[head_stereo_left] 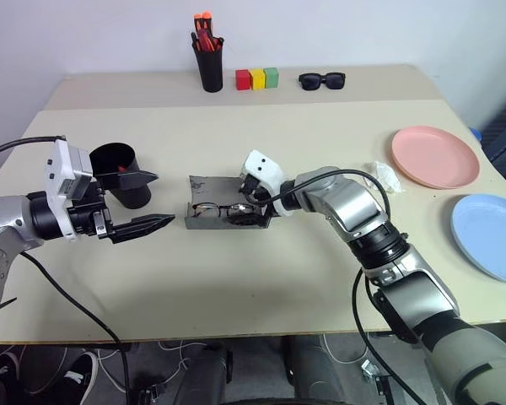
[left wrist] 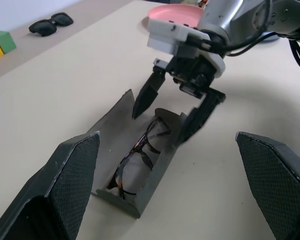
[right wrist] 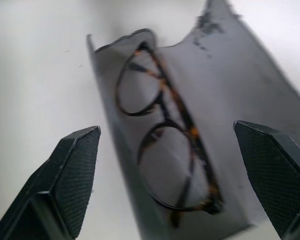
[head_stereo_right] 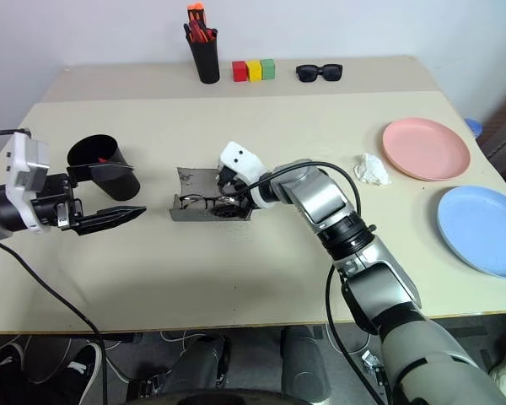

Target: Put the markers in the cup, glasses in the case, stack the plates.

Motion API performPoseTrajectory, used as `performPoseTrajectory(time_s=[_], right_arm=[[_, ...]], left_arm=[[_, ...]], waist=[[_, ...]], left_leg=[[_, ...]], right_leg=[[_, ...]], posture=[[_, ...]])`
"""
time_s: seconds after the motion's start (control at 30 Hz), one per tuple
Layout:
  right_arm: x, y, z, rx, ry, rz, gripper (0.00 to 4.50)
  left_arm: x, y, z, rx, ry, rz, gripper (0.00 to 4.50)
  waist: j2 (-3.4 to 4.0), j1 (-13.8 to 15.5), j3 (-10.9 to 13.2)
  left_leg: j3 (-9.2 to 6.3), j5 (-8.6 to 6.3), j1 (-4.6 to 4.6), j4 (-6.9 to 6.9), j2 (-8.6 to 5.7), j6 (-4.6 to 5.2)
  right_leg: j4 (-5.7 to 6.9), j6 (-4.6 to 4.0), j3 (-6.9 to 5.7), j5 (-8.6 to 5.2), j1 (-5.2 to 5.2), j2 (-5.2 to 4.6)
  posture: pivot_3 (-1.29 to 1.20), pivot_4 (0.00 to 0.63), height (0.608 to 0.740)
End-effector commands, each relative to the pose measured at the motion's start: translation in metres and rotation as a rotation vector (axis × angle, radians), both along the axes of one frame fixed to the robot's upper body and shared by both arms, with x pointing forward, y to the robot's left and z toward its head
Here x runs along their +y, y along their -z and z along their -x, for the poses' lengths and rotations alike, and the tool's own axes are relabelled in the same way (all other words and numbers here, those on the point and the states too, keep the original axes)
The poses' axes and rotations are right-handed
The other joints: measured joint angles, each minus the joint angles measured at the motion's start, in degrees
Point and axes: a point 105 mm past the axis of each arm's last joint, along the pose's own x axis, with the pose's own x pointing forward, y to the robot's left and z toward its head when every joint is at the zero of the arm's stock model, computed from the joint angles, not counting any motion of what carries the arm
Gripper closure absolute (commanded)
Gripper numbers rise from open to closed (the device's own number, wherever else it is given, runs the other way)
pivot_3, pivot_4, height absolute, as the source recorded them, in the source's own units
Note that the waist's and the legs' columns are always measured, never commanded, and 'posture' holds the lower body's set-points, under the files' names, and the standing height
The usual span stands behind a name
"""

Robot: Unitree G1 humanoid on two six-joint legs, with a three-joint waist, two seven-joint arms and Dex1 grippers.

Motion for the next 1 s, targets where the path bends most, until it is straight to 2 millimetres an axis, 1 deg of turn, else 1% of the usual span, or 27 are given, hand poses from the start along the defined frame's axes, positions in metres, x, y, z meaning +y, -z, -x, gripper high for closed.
performPoseTrajectory(time_s=[0.03,0.07,0.13,0.23,0.3,0.43,0.5,0.53,0.57,0.63,0.7,0.77,0.8,0.83,0.9,1.0], right_arm=[[0.0,-0.047,-0.003,-0.065,-0.004,-0.184,0.03],[-0.004,-0.056,-0.002,-0.075,-0.003,-0.232,0.03],[-0.009,-0.068,0.006,-0.089,-0.036,-0.292,0.03],[-0.029,-0.083,0.021,-0.117,-0.051,-0.389,0.03],[-0.045,-0.088,0.026,-0.128,-0.019,-0.436,0.03],[-0.077,-0.094,0.041,-0.209,0.038,-0.466,0.03],[-0.092,-0.09,0.053,-0.219,0.043,-0.474,0.0],[-0.1,-0.084,0.06,-0.218,0.044,-0.447,0.0],[-0.108,-0.074,0.066,-0.206,0.053,-0.411,0.0],[-0.117,-0.061,0.072,-0.204,0.073,-0.345,0.0],[-0.122,-0.056,0.075,-0.214,0.092,-0.317,0.0],[-0.123,-0.055,0.078,-0.231,0.106,-0.312,0.0],[-0.123,-0.055,0.08,-0.239,0.104,-0.317,0.0],[-0.122,-0.056,0.081,-0.245,0.101,-0.321,0.0],[-0.121,-0.057,0.08,-0.256,0.112,-0.334,0.0],[-0.119,-0.056,0.077,-0.264,0.128,-0.337,0.0]], left_arm=[[-0.003,-0.009,-0.002,-0.038,0.003,0.007,0.0],[-0.003,-0.01,-0.004,-0.043,-0.005,0.013,0.0],[-0.002,-0.013,-0.008,-0.056,-0.021,0.023,0.0],[-0.005,-0.016,-0.014,-0.036,-0.03,0.065,0.0],[-0.008,-0.017,-0.017,-0.048,-0.034,0.071,0.0],[-0.015,-0.021,-0.029,-0.065,-0.04,0.108,0.0],[-0.017,-0.021,-0.043,-0.095,-0.081,0.104,0.54],[-0.019,-0.022,-0.051,-0.096,-0.102,0.121,0.81],[-0.02,-0.021,-0.063,-0.09,-0.135,0.126,1.27],[-0.021,-0.017,-0.077,-0.058,-0.171,0.147,2.29],[-0.028,-0.011,-0.085,-0.054,-0.165,0.148,3.32],[-0.035,-0.002,-0.098,-0.062,-0.194,0.122,4.33],[-0.038,0.0,-0.105,-0.064,-0.206,0.124,4.43],[-0.04,0.001,-0.109,-0.067,-0.213,0.127,4.43],[-0.045,0.001,-0.126,-0.079,-0.272,0.147,4.43],[-0.055,0.003,-0.146,-0.088,-0.334,0.146,4.43]], waist=[[0.0,0.0,0.0],[0.0,0.1,0.0],[0.0,0.1,0.0],[-0.02,0.2,0.0],[-0.02,0.3,0.0],[-0.02,0.5,0.0],[-0.02,0.5,0.0],[-0.03,0.7,0.0],[-0.02,0.8,0.0],[-0.05,1.4,0.0],[-0.04,1.4,0.0],[-0.03,1.4,0.0],[-0.04,1.6,0.0],[-0.04,1.6,0.0],[-0.06,1.9,-0.1],[-0.08,1.9,-0.1]], left_leg=[[0.0,0.0,0.0,0.0,0.0,0.0],[0.0,0.0,0.0,0.0,0.0,0.01],[-0.01,0.0,0.0,0.0,-0.01,0.01],[-0.07,0.0,-0.02,0.0,-0.01,0.01],[-0.07,-0.01,-0.02,0.0,-0.02,0.01],[-0.08,-0.06,-0.01,0.02,-0.04,0.11],[-0.06,-0.07,-0.01,0.02,-0.04,0.14],[-0.07,-0.07,0.01,0.02,-0.04,0.14],[-0.06,-0.07,0.02,0.04,-0.04,0.14],[-0.06,-0.08,0.04,0.07,-0.06,0.14],[0.04,-0.08,0.06,0.11,-0.06,0.16],[0.06,-0.08,0.07,0.13,-0.05,0.15],[0.05,-0.07,0.09,0.14,-0.05,0.14],[0.04,-0.05,0.08,0.14,-0.05,0.1],[0.04,-0.02,0.07,0.17,-0.05,0.05],[0.02,-0.01,0.05,0.22,-0.08,0.04]], right_leg=[[0.0,0.0,0.0,0.0,0.0,0.0],[0.0,0.0,0.0,0.0,0.0,0.0],[0.0,0.0,0.0,0.0,0.01,0.0],[-0.01,0.0,-0.02,0.0,0.01,0.0],[-0.01,0.0,-0.02,0.0,0.02,-0.01],[0.01,0.0,-0.02,0.0,0.05,-0.02],[0.06,0.0,-0.02,0.0,0.04,-0.02],[0.06,0.0,-0.02,0.0,0.05,-0.01],[0.07,0.0,-0.02,0.01,0.06,-0.01],[0.08,0.01,-0.02,0.01,0.11,-0.01],[0.09,0.01,0.0,0.01,0.11,-0.01],[0.12,0.01,0.02,0.01,0.1,-0.01],[0.15,0.01,0.02,0.01,0.11,-0.01],[0.16,0.01,0.01,0.01,0.1,-0.01],[0.16,0.01,0.01,0.02,0.11,-0.01],[0.16,0.01,0.01,0.02,0.13,-0.02]], posture=[[0.0,0.15,0.74],[0.0,0.15,0.74],[0.0,0.15,0.74],[0.0,0.15,0.74],[0.0,0.15,0.74],[0.0,0.15,0.74],[0.0,0.15,0.74],[0.0,0.15,0.74],[0.0,0.15,0.74],[0.0,0.15,0.74],[0.0,0.15,0.74],[0.0,0.15,0.74],[0.0,0.15,0.74],[0.0,0.15,0.74],[0.0,0.15,0.74],[0.0,0.15,0.74]])
